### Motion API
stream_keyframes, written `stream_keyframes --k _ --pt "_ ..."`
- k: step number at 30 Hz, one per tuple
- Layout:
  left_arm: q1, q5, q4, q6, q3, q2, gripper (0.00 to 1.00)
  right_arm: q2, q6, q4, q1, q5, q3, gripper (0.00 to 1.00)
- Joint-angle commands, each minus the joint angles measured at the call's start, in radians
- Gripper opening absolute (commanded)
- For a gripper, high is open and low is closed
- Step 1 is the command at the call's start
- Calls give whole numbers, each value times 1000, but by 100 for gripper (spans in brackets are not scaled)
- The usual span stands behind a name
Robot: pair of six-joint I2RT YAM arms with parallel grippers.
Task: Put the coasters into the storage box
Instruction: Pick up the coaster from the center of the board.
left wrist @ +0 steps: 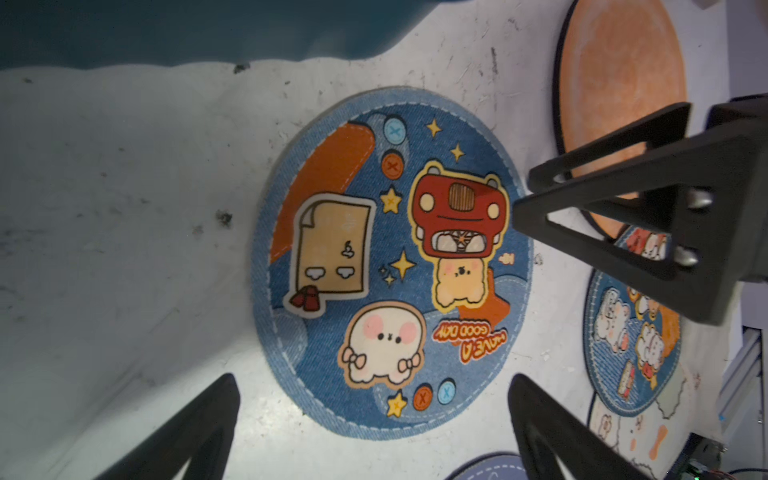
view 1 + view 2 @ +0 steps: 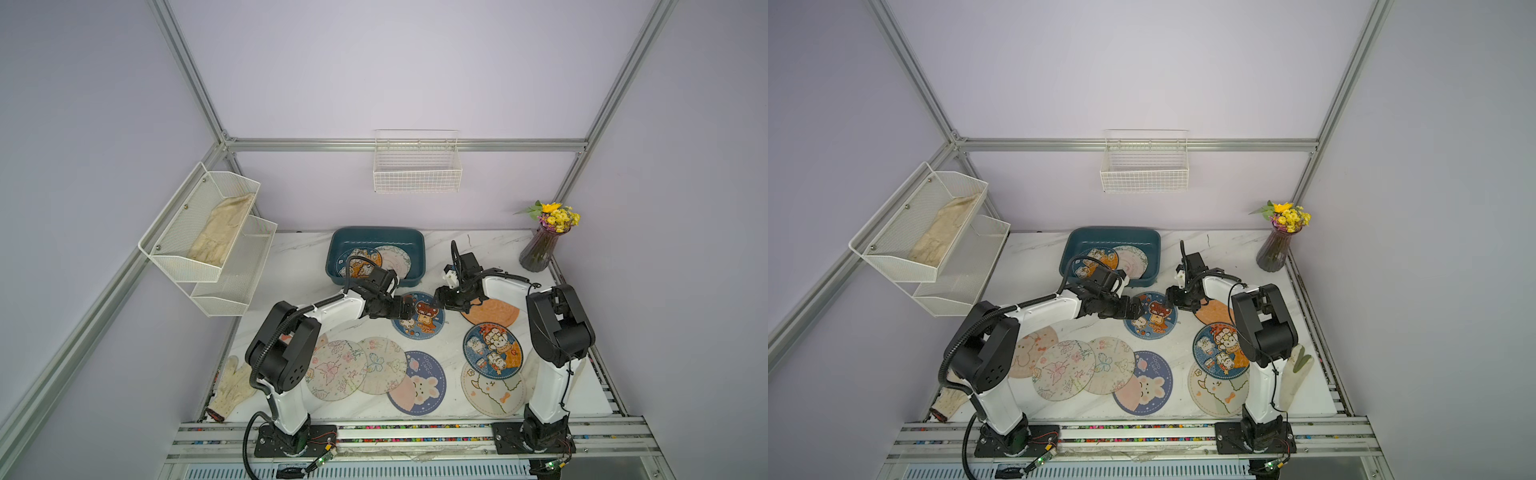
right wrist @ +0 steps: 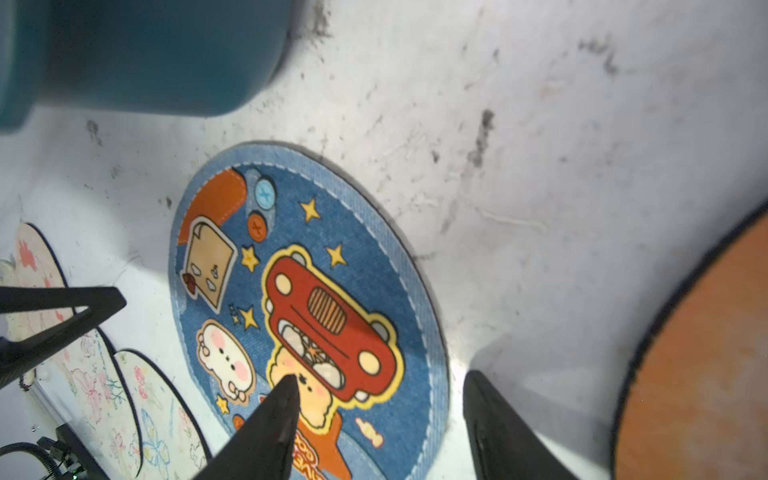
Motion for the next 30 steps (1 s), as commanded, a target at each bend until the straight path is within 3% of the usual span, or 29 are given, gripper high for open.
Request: stream_keyframes --k 1,12,30 --pt "-2 -40 -21 46 34 27 95 -32 17 -76 4 39 -23 64" --pt "-15 -52 -23 51 82 103 79 -67 46 -55 22 26 -101 60" --pt "-32 -17 -33 28 90 138 69 5 82 -11 76 13 -91 55"
